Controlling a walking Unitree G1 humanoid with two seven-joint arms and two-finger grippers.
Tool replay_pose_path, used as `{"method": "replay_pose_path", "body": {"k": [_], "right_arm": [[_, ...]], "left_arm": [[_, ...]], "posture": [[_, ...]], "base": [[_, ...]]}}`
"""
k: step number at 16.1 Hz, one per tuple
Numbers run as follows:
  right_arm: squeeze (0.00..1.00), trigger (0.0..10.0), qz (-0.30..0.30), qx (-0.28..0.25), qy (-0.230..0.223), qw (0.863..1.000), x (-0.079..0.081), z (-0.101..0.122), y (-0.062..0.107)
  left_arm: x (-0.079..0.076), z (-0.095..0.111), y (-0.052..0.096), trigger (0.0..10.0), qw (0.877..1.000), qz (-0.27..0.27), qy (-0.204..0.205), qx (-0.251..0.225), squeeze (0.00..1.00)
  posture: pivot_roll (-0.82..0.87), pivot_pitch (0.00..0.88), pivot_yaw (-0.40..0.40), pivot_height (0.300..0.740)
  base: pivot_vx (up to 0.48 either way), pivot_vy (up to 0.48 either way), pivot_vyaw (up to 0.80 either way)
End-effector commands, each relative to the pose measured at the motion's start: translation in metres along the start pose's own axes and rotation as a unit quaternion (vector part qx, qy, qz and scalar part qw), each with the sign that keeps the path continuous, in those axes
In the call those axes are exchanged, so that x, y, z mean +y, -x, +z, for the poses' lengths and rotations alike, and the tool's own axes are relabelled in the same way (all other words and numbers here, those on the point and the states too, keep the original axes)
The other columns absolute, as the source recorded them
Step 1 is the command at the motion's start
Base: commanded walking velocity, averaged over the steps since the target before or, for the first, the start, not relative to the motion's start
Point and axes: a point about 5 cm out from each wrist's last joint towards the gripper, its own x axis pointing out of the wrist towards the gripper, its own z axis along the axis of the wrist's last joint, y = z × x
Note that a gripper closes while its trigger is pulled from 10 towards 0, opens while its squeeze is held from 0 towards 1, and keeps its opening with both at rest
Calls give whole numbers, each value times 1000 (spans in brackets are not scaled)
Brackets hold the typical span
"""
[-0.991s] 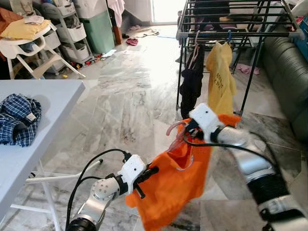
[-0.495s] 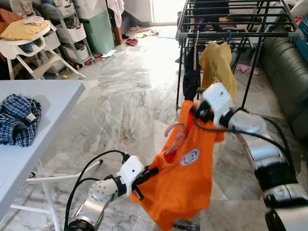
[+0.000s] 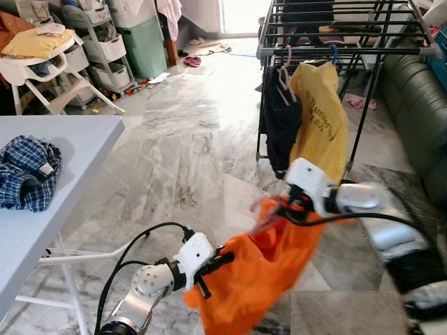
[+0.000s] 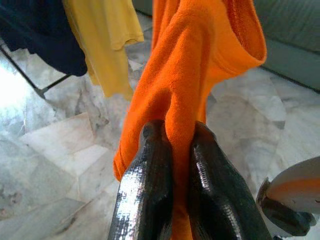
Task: Hang hanger
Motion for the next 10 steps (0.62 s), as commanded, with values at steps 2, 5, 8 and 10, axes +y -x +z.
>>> {"method": "replay_pose_path", "body": {"k": [2, 5, 8, 10], "right_arm": [[1000, 10000, 38, -10, -19, 999, 2, -1, 8], [1000, 10000, -52, 36, 8, 998, -24, -12, 23], [1000, 10000, -110, 51, 23, 992, -41, -19, 39], [1000, 10000, -93, 33, 4, 995, -38, -19, 41]], "left_arm": [[13, 5, 5, 0, 1000, 28, -5, -14, 0], [15, 5, 7, 0, 999, 30, -10, -10, 0], [19, 4, 9, 0, 999, 32, -15, -8, 0], [19, 4, 10, 0, 999, 33, -16, -7, 0]], "posture": [[-117, 0, 80, 740], [-119, 0, 88, 740], [-115, 0, 93, 740], [-116, 0, 95, 740]], "base": [[0, 0, 0], [0, 0, 0], [0, 0, 0], [0, 0, 0]]}}
